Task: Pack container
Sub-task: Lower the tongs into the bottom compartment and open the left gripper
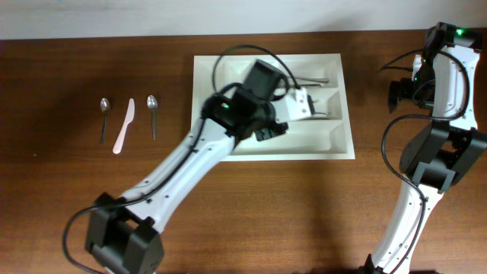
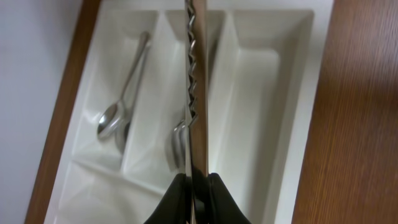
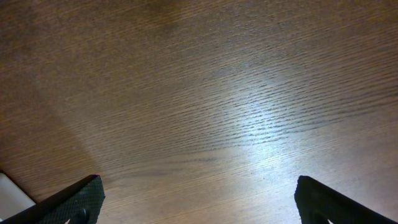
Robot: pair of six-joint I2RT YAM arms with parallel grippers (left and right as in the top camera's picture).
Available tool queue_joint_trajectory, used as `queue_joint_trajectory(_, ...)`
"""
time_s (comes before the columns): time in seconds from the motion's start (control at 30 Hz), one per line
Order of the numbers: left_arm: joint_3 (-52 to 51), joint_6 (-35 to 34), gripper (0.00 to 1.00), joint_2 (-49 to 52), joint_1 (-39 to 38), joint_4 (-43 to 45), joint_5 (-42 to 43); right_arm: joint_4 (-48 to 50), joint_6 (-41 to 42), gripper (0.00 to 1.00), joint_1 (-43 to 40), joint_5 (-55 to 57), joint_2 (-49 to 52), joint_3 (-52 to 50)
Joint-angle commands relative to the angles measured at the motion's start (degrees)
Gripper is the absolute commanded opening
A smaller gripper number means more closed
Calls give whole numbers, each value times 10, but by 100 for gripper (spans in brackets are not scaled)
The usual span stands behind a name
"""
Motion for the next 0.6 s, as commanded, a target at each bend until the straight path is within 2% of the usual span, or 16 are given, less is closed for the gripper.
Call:
queue_joint_trajectory(0.0,7,42,2,42,-33,10,-65,0,1,99,-2,5,-25,1)
queue_joint_trajectory(0.27,7,42,3,87,-50,-4,-68,0,1,99,-2,5,-25,1)
queue_joint_trajectory(0.57,7,42,9,115,-49,-17,-72,0,1,99,-2,5,-25,1)
